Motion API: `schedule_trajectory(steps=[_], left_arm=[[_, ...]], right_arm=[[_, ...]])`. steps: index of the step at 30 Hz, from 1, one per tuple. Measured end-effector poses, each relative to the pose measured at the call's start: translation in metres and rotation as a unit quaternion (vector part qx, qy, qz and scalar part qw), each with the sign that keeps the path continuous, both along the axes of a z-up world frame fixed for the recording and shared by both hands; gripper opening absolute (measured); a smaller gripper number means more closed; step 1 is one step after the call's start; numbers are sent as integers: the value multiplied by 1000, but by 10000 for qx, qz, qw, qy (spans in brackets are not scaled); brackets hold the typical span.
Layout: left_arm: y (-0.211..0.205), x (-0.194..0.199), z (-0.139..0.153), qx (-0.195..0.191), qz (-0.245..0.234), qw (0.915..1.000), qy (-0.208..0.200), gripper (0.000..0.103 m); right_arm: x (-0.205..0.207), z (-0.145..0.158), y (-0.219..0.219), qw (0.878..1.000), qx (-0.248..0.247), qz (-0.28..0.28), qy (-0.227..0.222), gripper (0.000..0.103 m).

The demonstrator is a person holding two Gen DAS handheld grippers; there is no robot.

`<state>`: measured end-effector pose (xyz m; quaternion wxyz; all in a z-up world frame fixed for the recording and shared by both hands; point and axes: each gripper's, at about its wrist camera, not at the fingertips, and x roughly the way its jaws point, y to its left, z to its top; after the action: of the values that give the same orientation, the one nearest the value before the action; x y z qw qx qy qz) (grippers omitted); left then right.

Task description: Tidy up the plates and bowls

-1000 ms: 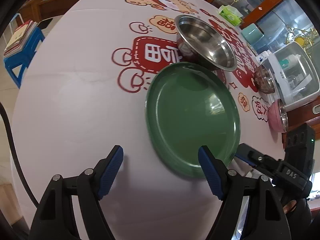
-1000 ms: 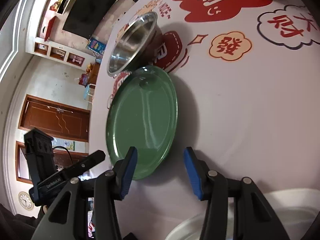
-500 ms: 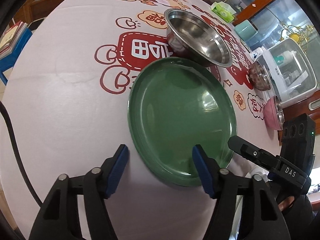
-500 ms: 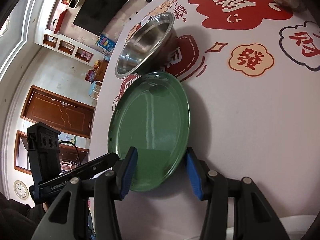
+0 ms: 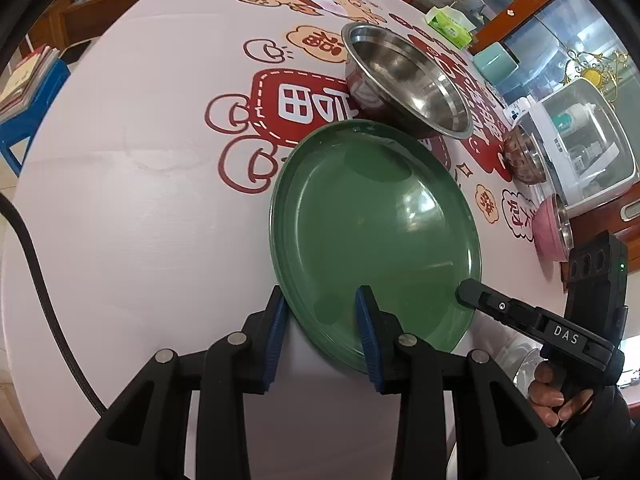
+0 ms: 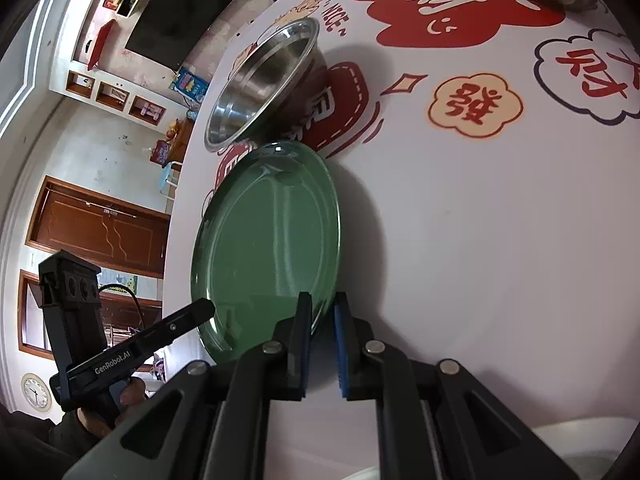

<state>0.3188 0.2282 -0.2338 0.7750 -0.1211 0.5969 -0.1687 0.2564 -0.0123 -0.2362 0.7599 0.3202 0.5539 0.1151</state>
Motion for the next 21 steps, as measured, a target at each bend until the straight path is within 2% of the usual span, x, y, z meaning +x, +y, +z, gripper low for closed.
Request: schedule_trajectory(steps=[10, 21], left_arm=[[19, -15, 22, -11, 284, 9993, -238, 33], [25, -48, 49, 67, 248, 9987, -430, 33]], right_arm=[[-3, 12, 17, 9997, 113, 222, -5, 13], [-31, 45, 19, 9986, 224, 116, -462, 13]])
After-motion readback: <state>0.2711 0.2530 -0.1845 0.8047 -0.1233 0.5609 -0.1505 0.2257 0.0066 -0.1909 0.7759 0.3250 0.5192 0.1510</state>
